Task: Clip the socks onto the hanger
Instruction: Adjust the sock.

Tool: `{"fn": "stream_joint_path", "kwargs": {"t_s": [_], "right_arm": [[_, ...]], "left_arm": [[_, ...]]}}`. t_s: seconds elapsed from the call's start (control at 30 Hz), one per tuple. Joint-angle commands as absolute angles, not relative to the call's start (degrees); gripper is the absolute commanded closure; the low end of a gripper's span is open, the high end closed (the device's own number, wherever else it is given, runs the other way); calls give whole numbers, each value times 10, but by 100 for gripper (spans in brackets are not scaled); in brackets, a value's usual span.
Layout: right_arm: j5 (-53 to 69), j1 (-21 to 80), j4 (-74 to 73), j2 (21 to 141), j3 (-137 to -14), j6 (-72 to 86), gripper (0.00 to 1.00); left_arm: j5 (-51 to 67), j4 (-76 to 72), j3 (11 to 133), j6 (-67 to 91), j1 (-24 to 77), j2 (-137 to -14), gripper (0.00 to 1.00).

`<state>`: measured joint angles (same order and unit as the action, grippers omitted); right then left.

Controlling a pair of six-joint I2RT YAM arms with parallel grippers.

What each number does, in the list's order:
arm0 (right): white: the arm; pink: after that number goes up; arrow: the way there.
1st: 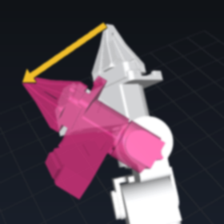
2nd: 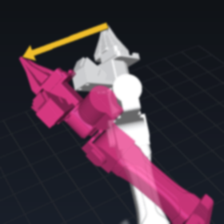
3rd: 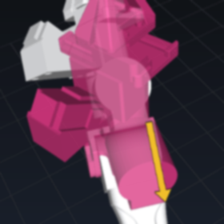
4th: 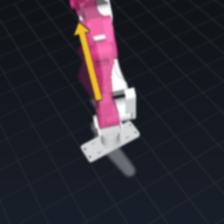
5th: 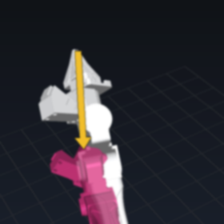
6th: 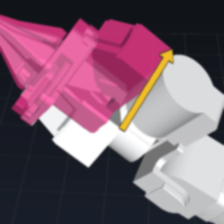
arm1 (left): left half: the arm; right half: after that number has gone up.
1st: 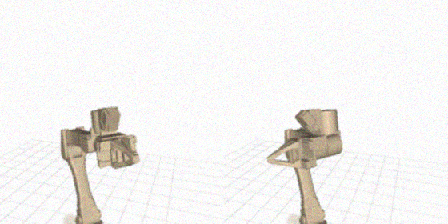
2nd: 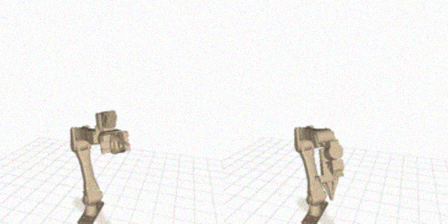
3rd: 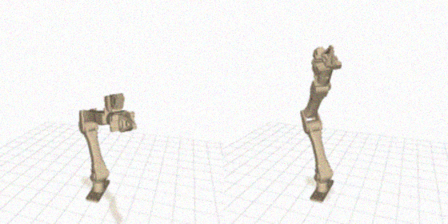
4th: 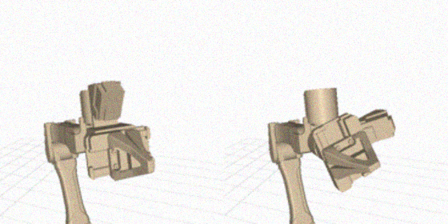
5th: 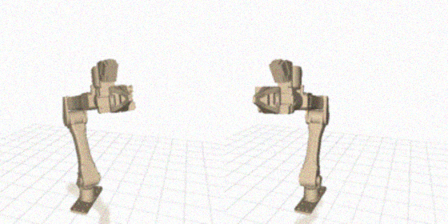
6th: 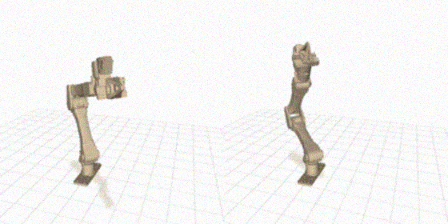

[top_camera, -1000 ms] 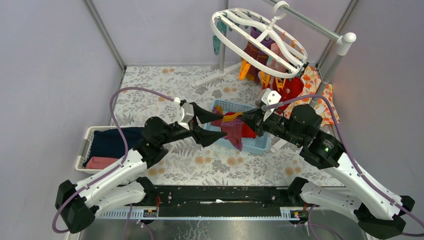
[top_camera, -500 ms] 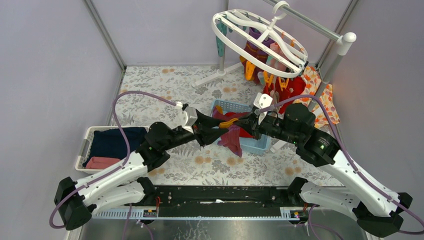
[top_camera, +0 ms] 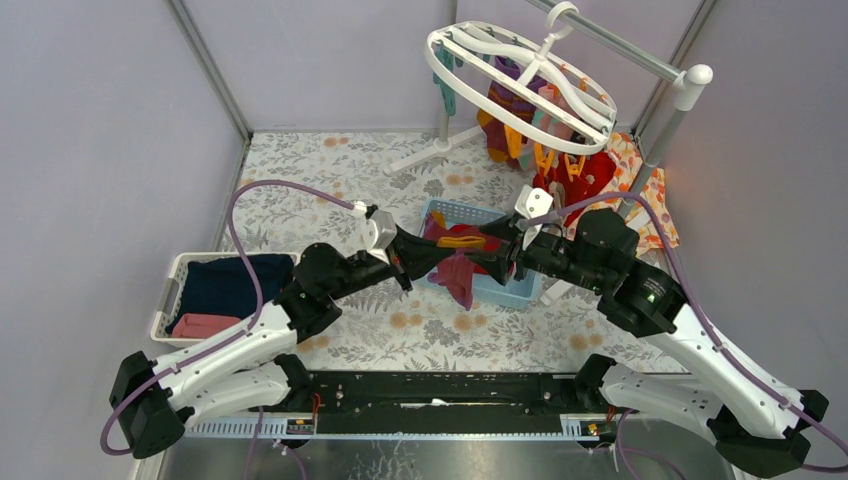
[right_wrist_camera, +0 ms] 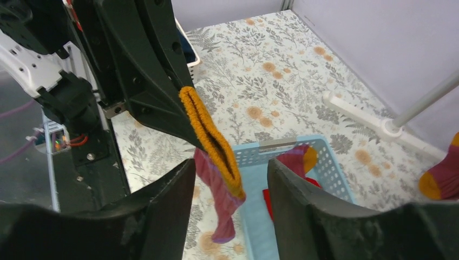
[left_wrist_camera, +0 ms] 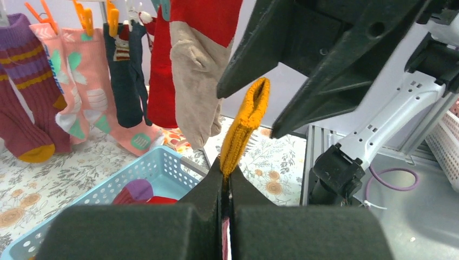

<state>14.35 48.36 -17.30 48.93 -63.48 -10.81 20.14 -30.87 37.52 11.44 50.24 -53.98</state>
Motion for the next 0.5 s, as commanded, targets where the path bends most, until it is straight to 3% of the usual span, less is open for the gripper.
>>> {"fn": "stream_joint_path", "kwargs": {"t_s": [0.0,0.1,0.27,0.3,0.33,0.47], "right_arm": [[123,481,-145,459,-637,-95,33],[112,481,-145,427,-627,-89,22],[115,481,-152,385,-593,-85,17],[122,481,-151,382,-585,-82,13],[128,481,-149,381,-577,-80,2],[154,482,-126,391,-547,-73,0]], "left_arm": [[158,-336,370,132,506,-525,100],[115,-337,361,175,506,-513,100],[33,-321,354,301,507,-508,100],[17,-308,358,326,507,-512,100],[4,-291,366,351,509,-518,100],[-67,-222,417,416,528,-544,100]]}}
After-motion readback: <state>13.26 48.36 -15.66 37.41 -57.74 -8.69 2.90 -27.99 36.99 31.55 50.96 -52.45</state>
